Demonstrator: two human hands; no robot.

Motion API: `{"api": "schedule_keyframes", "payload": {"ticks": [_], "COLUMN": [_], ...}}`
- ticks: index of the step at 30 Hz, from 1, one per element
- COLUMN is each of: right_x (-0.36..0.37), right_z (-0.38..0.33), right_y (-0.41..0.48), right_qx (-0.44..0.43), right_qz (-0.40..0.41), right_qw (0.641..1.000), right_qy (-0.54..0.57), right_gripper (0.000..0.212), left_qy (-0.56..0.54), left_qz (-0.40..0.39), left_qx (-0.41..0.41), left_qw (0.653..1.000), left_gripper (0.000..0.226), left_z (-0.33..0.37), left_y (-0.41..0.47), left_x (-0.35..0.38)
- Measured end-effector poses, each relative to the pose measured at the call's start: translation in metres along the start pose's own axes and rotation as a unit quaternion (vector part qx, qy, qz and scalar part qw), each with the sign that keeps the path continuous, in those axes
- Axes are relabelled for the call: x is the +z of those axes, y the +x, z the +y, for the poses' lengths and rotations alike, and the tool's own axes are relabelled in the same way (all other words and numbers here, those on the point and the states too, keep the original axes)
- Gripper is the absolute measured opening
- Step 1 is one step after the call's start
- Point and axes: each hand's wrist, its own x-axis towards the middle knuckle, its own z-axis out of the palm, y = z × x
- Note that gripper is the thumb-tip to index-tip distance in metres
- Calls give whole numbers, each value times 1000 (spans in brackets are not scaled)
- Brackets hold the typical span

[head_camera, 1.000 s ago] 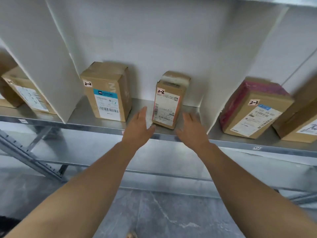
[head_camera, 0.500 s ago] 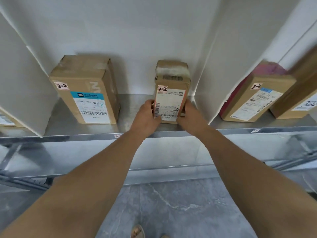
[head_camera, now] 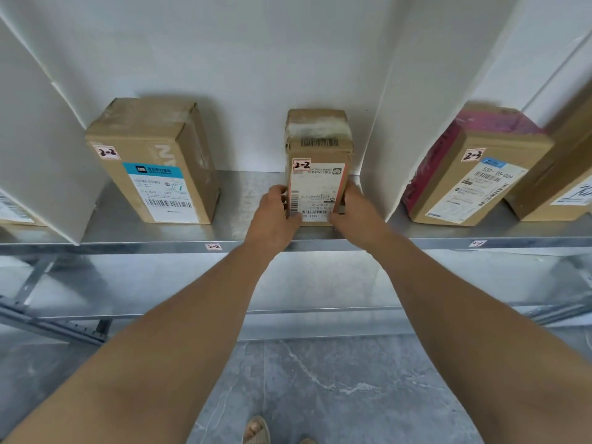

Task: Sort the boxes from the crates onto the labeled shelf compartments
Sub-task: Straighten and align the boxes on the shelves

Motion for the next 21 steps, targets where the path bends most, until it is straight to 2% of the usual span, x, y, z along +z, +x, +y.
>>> {"api": "schedule_keyframes", "payload": {"ticks": [5, 9, 14, 18, 21], "right_x": [-4, -3, 7, 24, 48], "right_z": [-2, 2, 5, -2, -19], "right_y": [-3, -17, -50, -73, -75], "right_qx": [-5, 3, -5, -21, -31], "right_qz": [-4, 20, 49, 86, 70], "right_qw": [1000, 996, 981, 974, 971], "right_qy": [-24, -87, -186, -207, -228], "right_gripper": [57, 72, 83, 61, 49], "left_qy": [17, 38, 89, 121, 127], "left_qz": [-6, 2, 31, 48, 62], "left_qx": [-21, -29, 4, 14, 20], "left_qw": [1000, 999, 996, 991, 990], "left_gripper": [58, 64, 57, 55, 54], "left_z": [-6, -20, -43, -58, -69], "left_y": [-5, -24, -60, -72, -73], "left_x": [-4, -22, -52, -79, -102]}}
